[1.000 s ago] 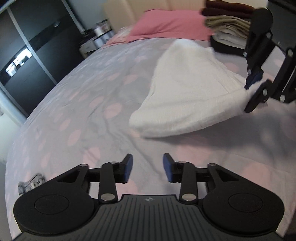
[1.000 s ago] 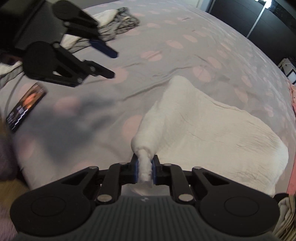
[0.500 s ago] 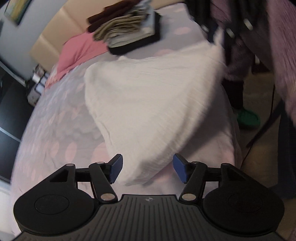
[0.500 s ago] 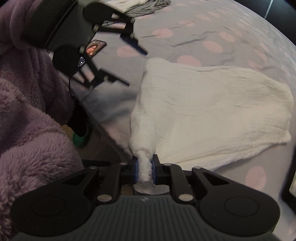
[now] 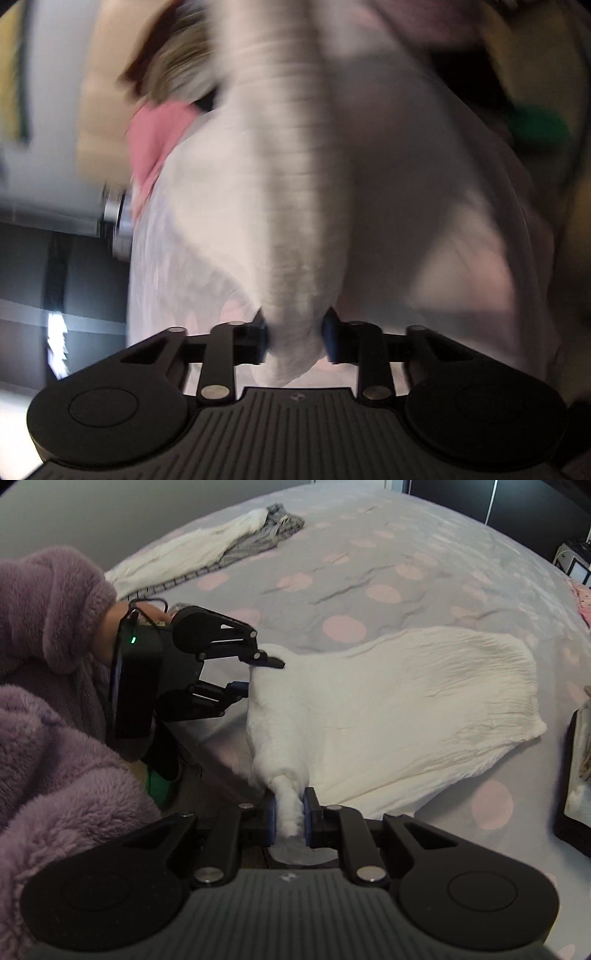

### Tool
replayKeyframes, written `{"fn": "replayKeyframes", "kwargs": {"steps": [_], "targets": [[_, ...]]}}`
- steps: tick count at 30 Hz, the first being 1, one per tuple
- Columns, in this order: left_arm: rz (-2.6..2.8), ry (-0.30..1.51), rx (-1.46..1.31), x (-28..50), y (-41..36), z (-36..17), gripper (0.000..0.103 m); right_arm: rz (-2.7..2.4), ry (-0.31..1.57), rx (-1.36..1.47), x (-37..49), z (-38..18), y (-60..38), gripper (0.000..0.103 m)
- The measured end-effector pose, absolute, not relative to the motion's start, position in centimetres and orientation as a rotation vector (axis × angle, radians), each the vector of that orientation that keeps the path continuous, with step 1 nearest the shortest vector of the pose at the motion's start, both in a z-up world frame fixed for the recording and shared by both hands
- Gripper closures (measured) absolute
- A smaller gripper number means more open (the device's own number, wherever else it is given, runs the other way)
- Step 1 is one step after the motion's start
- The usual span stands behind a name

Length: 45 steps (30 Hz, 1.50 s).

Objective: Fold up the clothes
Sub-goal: 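Lift the folded shirt with both grippers, holding its two ends apart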

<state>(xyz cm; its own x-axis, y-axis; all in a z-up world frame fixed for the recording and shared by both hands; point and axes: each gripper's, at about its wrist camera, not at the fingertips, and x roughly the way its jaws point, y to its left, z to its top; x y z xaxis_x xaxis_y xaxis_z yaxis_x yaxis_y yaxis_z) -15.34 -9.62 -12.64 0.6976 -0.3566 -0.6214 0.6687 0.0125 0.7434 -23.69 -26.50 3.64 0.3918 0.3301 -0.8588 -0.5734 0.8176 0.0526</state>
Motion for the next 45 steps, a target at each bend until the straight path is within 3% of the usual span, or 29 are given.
{"fn": "replayKeyframes", "kwargs": {"steps": [3, 9, 13, 20, 24, 29, 38, 45], "targets": [[-0.79, 0.32, 1.135, -13.6, -9.0, -6.9, 0.094, 0.546, 0.949, -0.267, -23.9, 6.1, -27.5, 0.088], [-0.729, 0.308, 0.782, -10.5, -7.6, 5.7, 0.096, 0.417, 0.695, -0.34, -24.1, 15.2, -28.9, 0.089], [-0.7, 0.228, 0.709, -10.2, -7.2, 13.9, 0.096, 0.321, 0.466, -0.412, -24.8, 23.2, -29.3, 0.09], [-0.666, 0.173, 0.647, -9.3, -6.8, 24.9, 0.096, 0.289, 0.326, -0.412, -22.7, 28.1, -29.4, 0.09], [-0.631, 0.251, 0.663, -6.5, -7.0, 24.5, 0.096, 0.271, 0.249, -0.411, -21.5, 30.9, -29.5, 0.09], [-0.533, 0.309, 0.638, -3.3, -6.3, 23.2, 0.096, 0.3, 0.271, -0.393, -17.7, 28.9, -28.4, 0.09], [-0.435, 0.233, 0.628, -2.5, -4.5, 25.0, 0.096, 0.317, 0.178, -0.378, -15.8, 27.6, -27.0, 0.09], [-0.537, 0.38, 0.74, -5.8, -4.3, 15.8, 0.096, 0.415, 0.323, -0.436, -17.1, 20.5, -27.8, 0.092]]}}
